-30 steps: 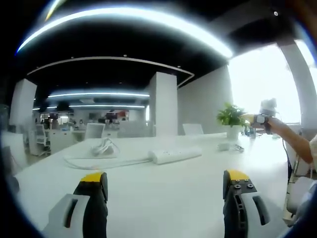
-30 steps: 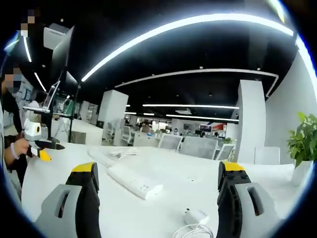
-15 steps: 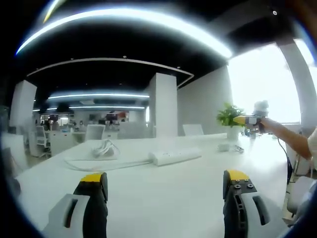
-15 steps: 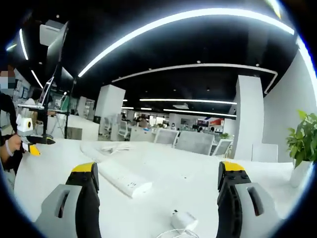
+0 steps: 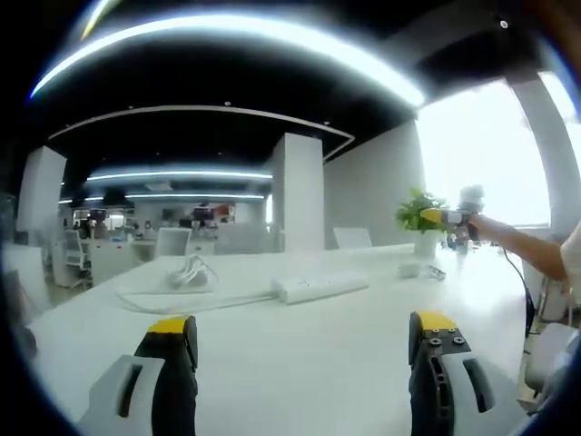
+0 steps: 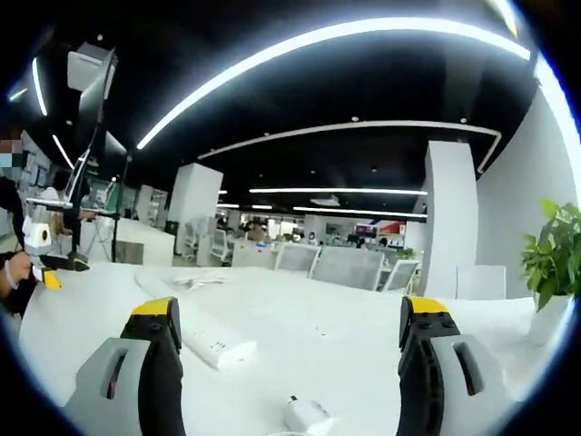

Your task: Straighten the power strip on the desk, plug the charger into it

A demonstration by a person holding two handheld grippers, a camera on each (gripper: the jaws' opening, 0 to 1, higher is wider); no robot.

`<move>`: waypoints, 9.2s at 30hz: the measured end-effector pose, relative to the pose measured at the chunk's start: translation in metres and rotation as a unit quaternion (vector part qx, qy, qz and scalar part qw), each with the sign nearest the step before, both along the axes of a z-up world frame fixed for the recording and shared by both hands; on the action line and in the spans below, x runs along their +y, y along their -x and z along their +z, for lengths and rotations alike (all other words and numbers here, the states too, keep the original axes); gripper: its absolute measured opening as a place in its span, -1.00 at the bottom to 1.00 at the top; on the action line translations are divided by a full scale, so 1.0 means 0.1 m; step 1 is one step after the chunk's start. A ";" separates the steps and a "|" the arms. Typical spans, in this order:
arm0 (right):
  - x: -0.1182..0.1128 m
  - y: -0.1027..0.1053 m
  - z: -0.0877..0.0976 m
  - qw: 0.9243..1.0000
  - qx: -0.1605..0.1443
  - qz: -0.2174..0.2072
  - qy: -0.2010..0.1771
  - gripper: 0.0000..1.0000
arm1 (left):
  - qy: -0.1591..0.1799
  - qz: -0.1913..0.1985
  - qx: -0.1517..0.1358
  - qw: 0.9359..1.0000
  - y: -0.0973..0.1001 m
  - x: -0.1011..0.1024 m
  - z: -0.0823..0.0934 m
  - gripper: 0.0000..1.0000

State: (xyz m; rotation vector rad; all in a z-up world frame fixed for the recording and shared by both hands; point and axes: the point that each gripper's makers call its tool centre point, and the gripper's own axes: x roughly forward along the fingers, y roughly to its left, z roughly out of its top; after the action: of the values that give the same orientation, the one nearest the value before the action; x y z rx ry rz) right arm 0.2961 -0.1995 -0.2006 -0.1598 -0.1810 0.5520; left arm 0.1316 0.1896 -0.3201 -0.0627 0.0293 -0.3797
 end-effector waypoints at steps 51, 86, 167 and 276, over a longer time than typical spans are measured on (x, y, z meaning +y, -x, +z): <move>-0.19 -0.63 -0.31 0.998 0.004 0.052 -0.019 1.00 | -0.005 -0.013 0.009 1.000 0.01 -0.10 -0.04 0.99; -0.19 -0.69 -0.88 0.996 0.053 0.070 -0.035 1.00 | 0.003 -0.011 0.007 1.000 0.03 -0.04 -0.02 0.99; -0.20 -0.56 -1.47 0.974 0.212 0.064 0.047 0.72 | 0.014 -0.018 0.002 1.000 0.14 -0.06 0.00 0.99; -0.30 -0.45 -1.54 0.972 0.234 0.023 -0.003 -0.51 | 0.023 -0.016 0.008 1.000 0.14 -0.03 -0.06 0.99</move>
State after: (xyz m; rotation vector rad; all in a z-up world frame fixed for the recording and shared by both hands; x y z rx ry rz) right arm 0.3414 -0.2290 -0.3548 -0.0167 0.2729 0.6202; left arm 0.1174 0.1868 -0.3258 -0.1101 0.0368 -0.4109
